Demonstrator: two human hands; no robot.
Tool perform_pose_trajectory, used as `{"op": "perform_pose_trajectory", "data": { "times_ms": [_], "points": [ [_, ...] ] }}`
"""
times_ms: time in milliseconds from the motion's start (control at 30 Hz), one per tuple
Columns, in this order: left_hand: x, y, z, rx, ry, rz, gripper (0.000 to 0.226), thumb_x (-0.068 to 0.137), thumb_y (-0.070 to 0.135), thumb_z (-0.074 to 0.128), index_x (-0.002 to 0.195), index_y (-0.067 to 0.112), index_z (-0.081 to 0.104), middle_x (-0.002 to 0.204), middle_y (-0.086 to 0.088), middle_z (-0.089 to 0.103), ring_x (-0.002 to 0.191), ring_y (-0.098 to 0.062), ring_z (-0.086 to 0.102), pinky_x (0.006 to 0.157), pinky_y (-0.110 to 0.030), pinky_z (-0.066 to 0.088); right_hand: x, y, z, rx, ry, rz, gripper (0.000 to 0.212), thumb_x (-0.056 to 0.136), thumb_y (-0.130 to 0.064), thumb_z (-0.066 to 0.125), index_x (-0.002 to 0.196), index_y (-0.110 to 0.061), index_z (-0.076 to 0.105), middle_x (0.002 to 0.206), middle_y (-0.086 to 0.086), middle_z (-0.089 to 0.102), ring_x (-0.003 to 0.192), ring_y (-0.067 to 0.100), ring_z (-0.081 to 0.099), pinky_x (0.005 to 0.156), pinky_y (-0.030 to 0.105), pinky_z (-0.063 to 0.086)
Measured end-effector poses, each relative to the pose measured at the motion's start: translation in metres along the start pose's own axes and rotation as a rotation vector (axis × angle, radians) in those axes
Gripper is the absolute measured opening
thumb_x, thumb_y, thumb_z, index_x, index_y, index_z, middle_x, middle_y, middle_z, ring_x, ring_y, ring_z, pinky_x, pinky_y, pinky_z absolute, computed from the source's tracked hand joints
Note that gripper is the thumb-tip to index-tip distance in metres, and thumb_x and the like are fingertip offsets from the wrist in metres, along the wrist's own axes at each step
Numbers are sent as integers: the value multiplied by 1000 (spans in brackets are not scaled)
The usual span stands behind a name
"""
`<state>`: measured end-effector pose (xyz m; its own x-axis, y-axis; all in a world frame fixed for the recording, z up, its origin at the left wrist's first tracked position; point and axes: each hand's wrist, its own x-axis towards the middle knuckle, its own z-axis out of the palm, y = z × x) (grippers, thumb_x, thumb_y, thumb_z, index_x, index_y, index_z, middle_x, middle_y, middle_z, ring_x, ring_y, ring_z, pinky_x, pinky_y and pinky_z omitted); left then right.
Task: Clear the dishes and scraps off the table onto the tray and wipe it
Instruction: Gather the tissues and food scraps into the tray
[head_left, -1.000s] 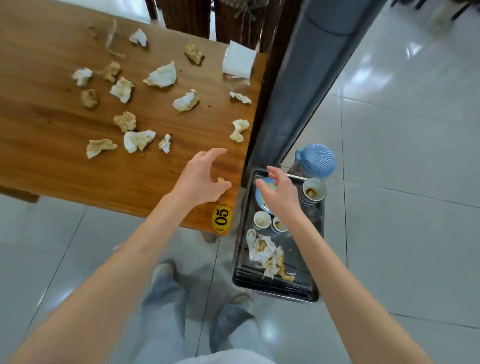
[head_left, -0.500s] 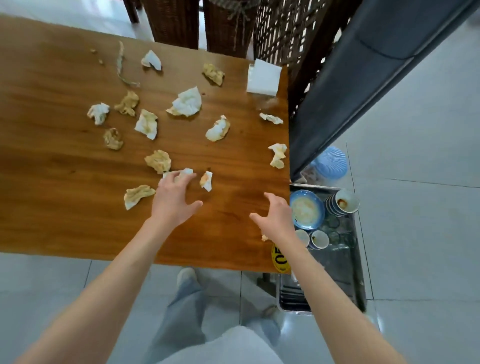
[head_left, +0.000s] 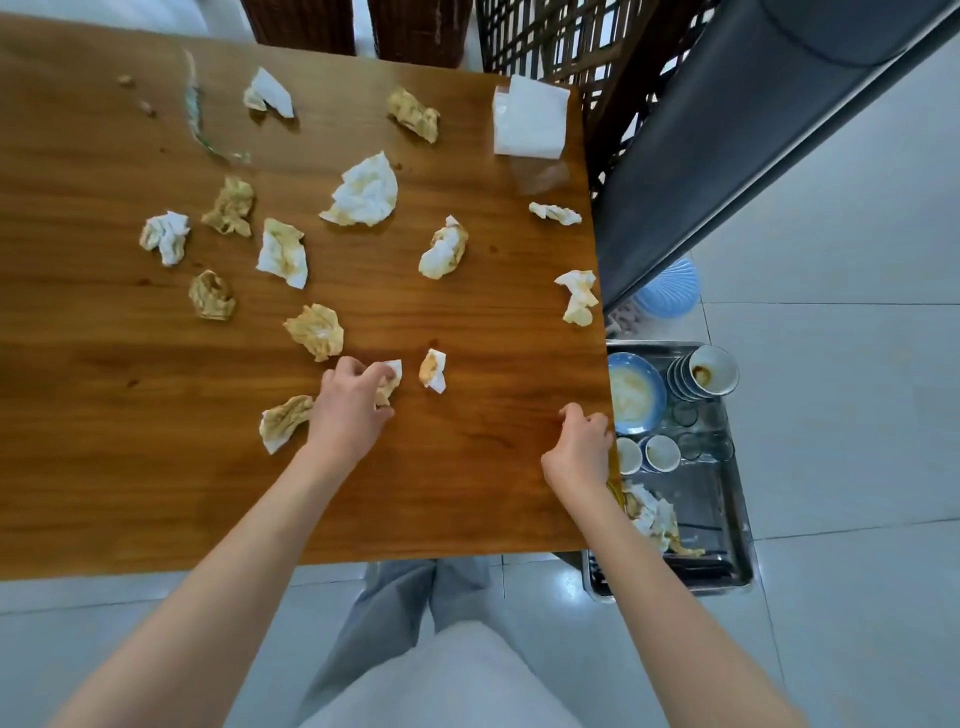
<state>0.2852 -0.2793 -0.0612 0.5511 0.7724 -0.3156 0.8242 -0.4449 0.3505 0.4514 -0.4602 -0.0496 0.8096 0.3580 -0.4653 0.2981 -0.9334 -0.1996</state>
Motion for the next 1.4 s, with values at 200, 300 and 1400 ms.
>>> {"op": "perform_pose_trajectory", "data": {
  "times_ms": [200, 300, 1400],
  "points": [
    [-2, 8, 5, 7, 10, 56, 25, 89, 4, 55, 110, 17, 57, 98, -7, 55, 86, -19, 49, 65, -27, 41, 7, -5, 1, 49, -10, -93, 36, 79, 9, 58, 101, -18, 54, 110, 5, 50, 103, 22, 49, 75, 27, 48],
    [3, 16, -2, -101, 100, 4, 24, 90, 0, 51, 111, 11, 56, 99, -11, 57, 89, -24, 54, 71, -31, 48, 13, -10, -5, 127, 25, -156, 34, 80, 5, 61, 105, -18, 56, 108, 3, 53, 102, 20, 52, 82, 31, 52],
    [70, 77, 5, -130, 254, 101, 21, 83, 5, 66, 104, 5, 62, 93, -11, 56, 77, -19, 57, 64, -24, 50, 165, -76, -51, 179, 238, -424, 19, 93, -3, 49, 100, -10, 65, 100, 6, 64, 96, 18, 54, 74, 22, 44]
  ]
}}
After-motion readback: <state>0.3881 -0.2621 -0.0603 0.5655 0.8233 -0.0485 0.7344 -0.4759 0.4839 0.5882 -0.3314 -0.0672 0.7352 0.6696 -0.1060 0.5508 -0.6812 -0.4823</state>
